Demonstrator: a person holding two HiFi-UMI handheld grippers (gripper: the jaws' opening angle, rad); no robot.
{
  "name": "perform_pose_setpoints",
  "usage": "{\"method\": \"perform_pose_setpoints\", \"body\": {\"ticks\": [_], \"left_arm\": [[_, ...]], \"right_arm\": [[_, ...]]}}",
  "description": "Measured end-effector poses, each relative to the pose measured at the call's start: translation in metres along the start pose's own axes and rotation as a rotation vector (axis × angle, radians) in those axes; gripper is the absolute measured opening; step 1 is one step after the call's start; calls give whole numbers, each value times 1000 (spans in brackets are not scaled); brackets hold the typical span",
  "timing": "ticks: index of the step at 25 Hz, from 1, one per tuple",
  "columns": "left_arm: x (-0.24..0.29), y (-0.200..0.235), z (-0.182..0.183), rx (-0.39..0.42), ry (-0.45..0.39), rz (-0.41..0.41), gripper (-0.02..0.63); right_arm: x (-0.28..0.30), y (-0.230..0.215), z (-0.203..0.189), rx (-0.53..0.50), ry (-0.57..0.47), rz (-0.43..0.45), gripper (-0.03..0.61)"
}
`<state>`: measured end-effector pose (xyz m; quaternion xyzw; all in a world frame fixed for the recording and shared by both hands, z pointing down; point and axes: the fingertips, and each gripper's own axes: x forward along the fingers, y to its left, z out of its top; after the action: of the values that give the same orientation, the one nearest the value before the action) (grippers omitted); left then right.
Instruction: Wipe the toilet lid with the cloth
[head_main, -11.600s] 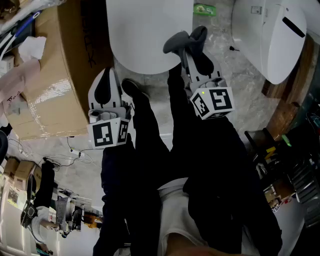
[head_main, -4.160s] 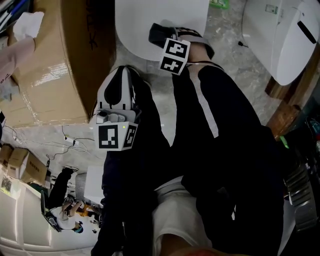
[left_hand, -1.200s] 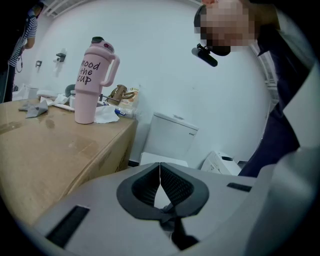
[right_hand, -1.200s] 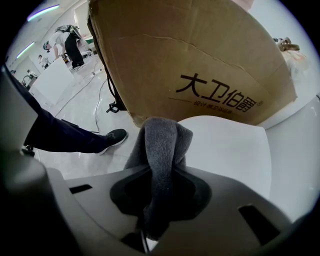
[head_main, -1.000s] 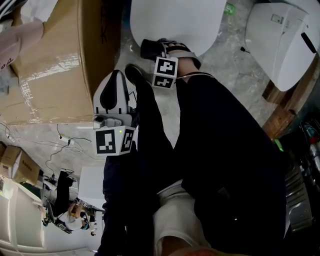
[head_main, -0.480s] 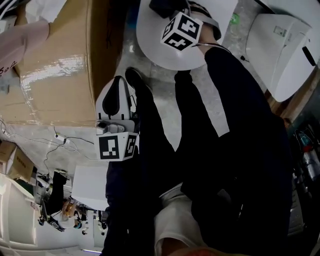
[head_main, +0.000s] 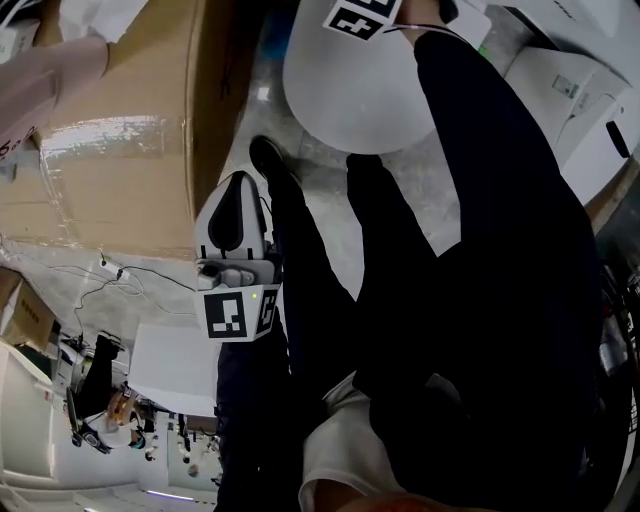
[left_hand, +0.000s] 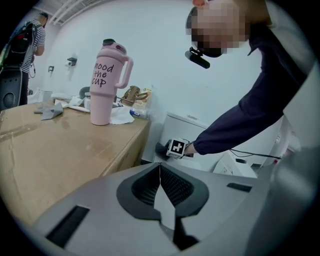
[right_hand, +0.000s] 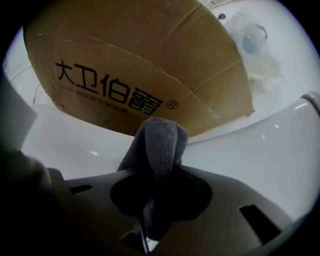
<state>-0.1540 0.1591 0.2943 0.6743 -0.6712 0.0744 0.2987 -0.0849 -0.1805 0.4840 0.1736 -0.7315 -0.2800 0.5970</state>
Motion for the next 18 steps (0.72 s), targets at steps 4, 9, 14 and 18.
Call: {"method": "perform_pose_setpoints", "body": {"ticks": [4,9,14,18], "left_arm": [[0,9,-2,-19,-1,23,17],[4,11,-9,-5,20,7,17],[7,11,-1,8,10,-14,17],[4,15,3,17,7,-26,17]], "right_arm": [[20,19,0,-113,56,12,63],[12,42,7,-114,42,36,61],[-4,83,18,-162,37,121,61],[-25,124,32,-176,16,148,61]]}}
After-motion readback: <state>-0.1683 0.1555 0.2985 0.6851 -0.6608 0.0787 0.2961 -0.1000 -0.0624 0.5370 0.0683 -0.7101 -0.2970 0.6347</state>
